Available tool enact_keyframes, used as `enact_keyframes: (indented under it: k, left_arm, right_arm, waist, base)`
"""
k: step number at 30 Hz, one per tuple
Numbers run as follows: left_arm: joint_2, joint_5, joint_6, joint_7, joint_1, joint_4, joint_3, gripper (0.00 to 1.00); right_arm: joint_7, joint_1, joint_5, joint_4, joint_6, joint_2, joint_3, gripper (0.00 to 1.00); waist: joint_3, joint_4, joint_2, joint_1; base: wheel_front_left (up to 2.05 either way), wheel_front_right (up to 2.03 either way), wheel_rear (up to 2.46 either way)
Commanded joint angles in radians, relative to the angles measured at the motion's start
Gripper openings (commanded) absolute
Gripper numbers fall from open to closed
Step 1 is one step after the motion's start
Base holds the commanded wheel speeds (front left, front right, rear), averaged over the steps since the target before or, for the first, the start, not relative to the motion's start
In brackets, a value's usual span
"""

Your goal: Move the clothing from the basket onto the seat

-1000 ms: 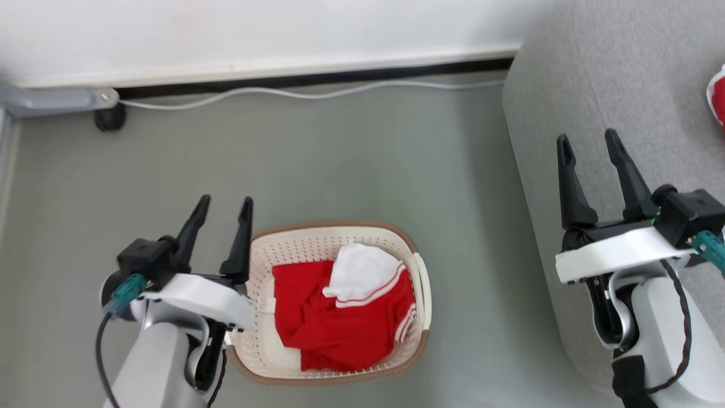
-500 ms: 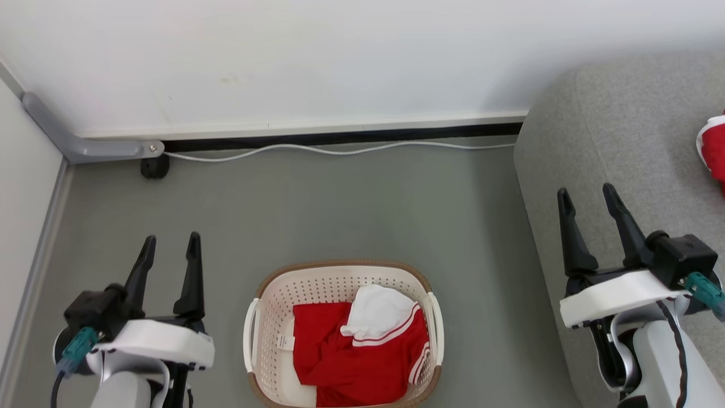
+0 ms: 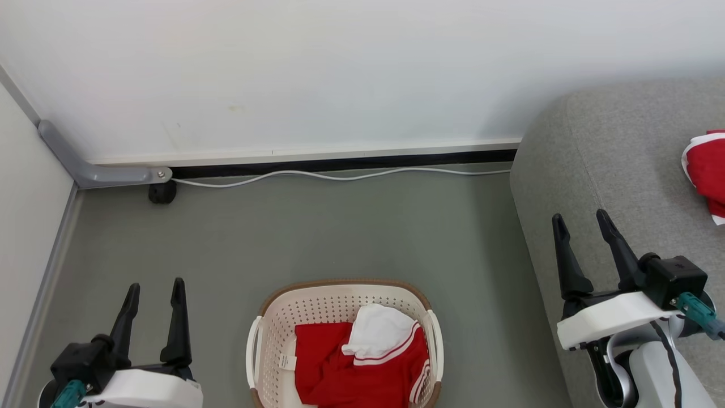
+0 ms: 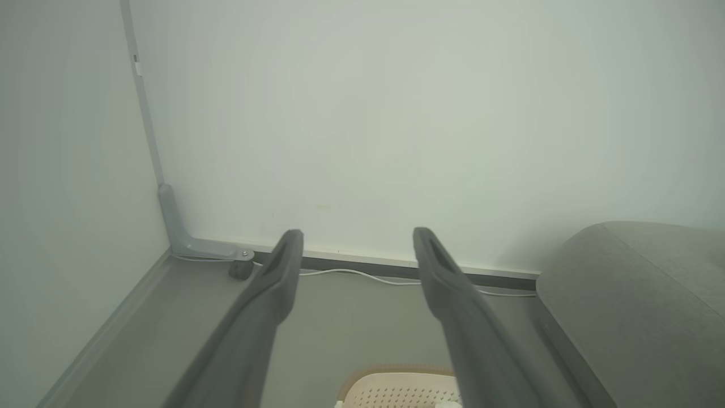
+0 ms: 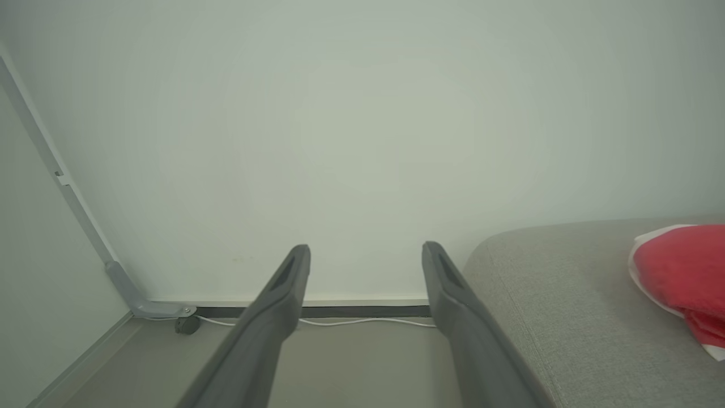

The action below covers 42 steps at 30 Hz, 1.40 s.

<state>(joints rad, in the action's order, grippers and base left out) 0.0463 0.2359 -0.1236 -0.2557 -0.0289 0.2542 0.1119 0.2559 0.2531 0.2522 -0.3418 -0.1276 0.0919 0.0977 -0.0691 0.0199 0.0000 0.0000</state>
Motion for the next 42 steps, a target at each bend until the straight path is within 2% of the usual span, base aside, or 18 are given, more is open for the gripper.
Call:
enact_keyframes:
  k: [1,11,22,30,42]
  left_arm:
    - [0.011,-0.012,-0.006,-0.006,-0.004,-0.035,0.034,1.00]
    - [0.005,-0.012,-0.006,-0.006,0.048,-0.051,0.030,1.00]
    - [0.004,0.015,0.019,-0.006,0.044,-0.048,-0.013,1.00]
    - [0.004,0.042,0.011,-0.006,-0.003,0.021,-0.081,1.00]
    - [0.004,0.041,-0.005,-0.006,-0.153,0.173,-0.177,1.00]
  right_arm:
    - [0.006,0.003,0.009,0.020,-0.003,0.000,0.022,1.00]
    - [0.006,-0.022,0.013,0.013,-0.003,-0.004,0.021,1.00]
    - [0.006,0.002,0.015,0.023,-0.003,-0.008,0.032,1.00]
    - [0.006,0.077,0.007,0.054,-0.003,-0.010,0.057,1.00]
    - [0.006,0.180,-0.010,0.113,-0.003,-0.020,0.061,1.00]
  waist:
    - [0.006,0.001,0.0000,0.0000]
    - [0.020,-0.001,0.0000,0.0000]
    - [-0.013,0.019,0.0000,0.0000]
    - [-0.100,0.032,0.0000,0.0000]
    - [-0.310,0.057,0.0000,0.0000]
  base:
    - [0.00,0.00,0.00]
    - [0.00,0.00,0.00]
    - [0.00,0.00,0.00]
    - [0.00,0.00,0.00]
    - [0.00,0.00,0.00]
